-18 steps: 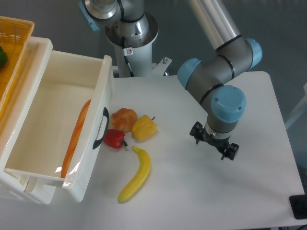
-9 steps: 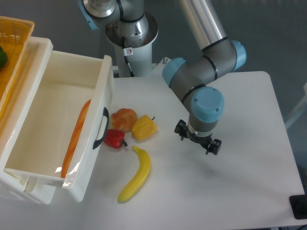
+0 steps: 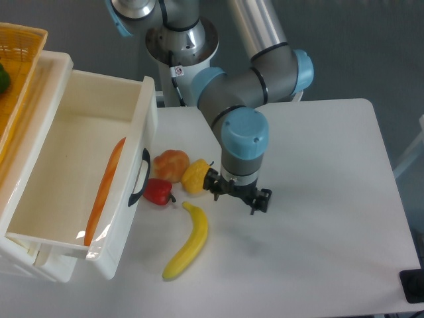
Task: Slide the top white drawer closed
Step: 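Move the gripper toward the front face of the open white drawer, then press the gripper against the drawer front beside its black handle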
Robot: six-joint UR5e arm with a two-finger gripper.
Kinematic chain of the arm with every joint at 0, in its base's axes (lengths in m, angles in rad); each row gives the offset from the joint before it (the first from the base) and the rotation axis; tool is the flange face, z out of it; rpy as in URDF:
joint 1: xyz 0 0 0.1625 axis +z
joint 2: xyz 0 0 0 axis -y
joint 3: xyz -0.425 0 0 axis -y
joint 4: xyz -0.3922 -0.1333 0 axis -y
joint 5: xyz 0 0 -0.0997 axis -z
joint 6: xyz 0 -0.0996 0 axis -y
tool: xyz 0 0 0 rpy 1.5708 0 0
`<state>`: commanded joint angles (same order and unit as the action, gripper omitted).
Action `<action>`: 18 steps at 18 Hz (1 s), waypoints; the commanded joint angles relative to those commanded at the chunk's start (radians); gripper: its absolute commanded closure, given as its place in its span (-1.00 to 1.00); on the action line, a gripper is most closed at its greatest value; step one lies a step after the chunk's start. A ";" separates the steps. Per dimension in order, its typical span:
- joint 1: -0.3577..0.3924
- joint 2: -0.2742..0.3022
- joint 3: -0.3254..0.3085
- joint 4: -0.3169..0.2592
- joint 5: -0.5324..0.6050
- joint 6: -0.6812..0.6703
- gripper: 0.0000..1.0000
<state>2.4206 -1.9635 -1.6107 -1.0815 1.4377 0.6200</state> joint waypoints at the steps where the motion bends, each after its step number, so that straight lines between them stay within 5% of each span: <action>1: -0.002 0.000 0.000 -0.003 -0.031 -0.011 0.40; 5: -0.023 0.021 -0.015 -0.095 -0.095 -0.100 0.90; 11: -0.046 0.047 -0.014 -0.210 -0.212 -0.106 1.00; 18: 0.003 0.155 -0.005 -0.416 -0.283 -0.091 1.00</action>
<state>2.4237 -1.8087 -1.6153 -1.4971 1.1552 0.5292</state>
